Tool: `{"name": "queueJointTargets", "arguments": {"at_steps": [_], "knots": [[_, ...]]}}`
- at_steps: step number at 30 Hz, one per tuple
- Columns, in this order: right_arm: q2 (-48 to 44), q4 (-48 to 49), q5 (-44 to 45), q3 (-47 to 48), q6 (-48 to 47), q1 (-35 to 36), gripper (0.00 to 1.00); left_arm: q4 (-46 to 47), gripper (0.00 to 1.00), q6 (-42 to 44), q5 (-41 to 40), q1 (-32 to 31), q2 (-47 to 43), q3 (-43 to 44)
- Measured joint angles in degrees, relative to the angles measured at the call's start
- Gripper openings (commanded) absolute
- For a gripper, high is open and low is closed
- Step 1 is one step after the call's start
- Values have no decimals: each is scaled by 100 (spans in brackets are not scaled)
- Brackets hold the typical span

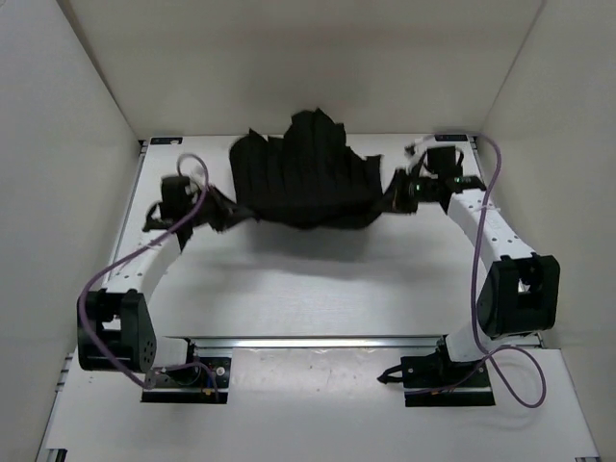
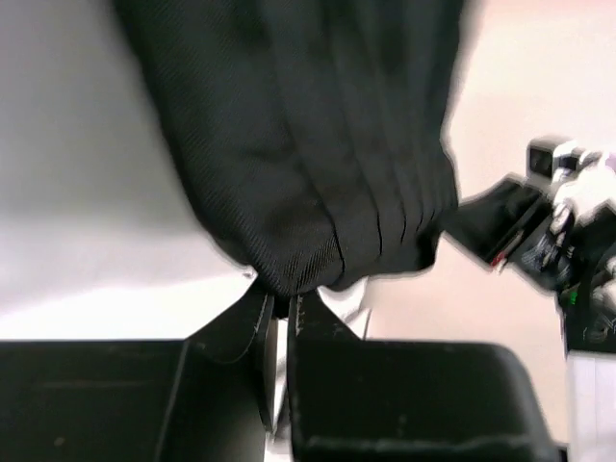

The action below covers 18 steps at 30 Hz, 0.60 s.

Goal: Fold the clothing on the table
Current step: Flatten the skirt out, then fold the skirt

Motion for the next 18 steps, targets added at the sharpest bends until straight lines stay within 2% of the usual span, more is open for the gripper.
{"name": "queueJointTargets", "arguments": {"at_steps": [2,3,4,5,6,7,8,10,12,13,18], "knots": [[-72,162,-116,-1154,15,-151,0,295,1,-39,203,-101,2,-1180],[-72,236,-131,-1711,15,-199,4,402,16,-39,264,-197,55,-1731],[-72,247,-105,-2186,11,-212,16,420,33,-33,280,-319,76,-2214],[-74,162,-42,-2610,-2,-197,31,376,34,-20,254,-470,74,-2618],[-83,50,72,-2859,7,-168,40,302,37,28,232,-603,48,-2883],[-116,-48,201,-3056,-11,-122,54,229,42,66,203,-721,-2,-3069],[-184,-138,352,-3185,-9,-79,59,170,44,122,170,-813,-87,-3191],[-470,-175,619,-3366,-15,-9,66,92,47,195,101,-905,-317,-3270],[-922,-173,804,-3526,55,28,66,92,51,260,0,-935,-645,-3298],[-1167,-155,881,-3617,103,35,73,103,53,280,-48,-962,-798,-3320],[-1941,-61,1204,-4159,516,234,73,216,53,282,-369,-1169,-1145,-3473]]}}
